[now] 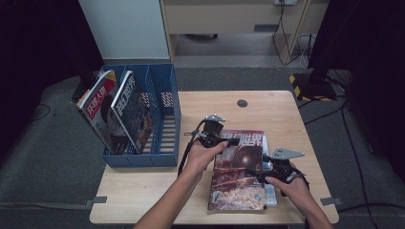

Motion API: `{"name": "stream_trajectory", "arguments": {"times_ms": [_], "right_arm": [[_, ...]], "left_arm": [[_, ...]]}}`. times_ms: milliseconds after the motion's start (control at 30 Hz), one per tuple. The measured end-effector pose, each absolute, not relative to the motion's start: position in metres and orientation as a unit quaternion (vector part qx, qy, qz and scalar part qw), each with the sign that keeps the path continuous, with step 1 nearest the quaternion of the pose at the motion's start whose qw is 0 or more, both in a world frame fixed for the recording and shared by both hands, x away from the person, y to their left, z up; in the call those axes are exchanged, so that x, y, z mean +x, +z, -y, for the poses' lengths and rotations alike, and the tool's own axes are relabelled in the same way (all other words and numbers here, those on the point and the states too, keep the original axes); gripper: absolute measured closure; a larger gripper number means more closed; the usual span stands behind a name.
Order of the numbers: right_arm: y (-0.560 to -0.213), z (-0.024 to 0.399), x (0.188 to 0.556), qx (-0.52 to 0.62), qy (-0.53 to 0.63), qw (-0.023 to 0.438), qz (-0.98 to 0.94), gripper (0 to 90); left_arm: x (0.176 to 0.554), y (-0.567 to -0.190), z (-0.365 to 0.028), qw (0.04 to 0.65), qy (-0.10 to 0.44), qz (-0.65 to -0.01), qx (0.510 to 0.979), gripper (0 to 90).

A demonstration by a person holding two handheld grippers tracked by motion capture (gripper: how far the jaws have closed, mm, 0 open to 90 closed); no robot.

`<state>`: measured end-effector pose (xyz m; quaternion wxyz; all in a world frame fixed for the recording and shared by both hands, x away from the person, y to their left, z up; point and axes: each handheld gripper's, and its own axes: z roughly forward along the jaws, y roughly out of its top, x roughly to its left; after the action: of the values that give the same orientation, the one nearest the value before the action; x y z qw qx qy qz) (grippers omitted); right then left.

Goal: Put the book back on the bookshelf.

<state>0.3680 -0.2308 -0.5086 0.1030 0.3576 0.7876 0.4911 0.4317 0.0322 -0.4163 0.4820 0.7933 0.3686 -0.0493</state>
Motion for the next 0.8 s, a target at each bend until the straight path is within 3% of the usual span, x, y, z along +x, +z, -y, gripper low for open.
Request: {"name": "stream_trajectory", "arguments": {"times_ms": [333, 567, 800], "right_arm": [[-0.508, 0.251, 0.366, 0.371, 0.463, 0.119, -0.796, 23.5], [-0.509, 0.266, 0.368, 0.394, 0.411, 0.190, -0.800, 34.4], [-0.513, 0.274, 0.372, 0.419, 0.366, 0.231, -0.798, 34.6]], "left_arm": [[0.430, -0.409, -0.042, 0.493, -0.041, -0.373, 0.785, 83.2], [0.428, -0.398, -0.049, 0.501, -0.028, -0.370, 0.782, 83.4], [0.424, -0.381, -0.054, 0.505, -0.008, -0.362, 0.784, 83.5]]}}
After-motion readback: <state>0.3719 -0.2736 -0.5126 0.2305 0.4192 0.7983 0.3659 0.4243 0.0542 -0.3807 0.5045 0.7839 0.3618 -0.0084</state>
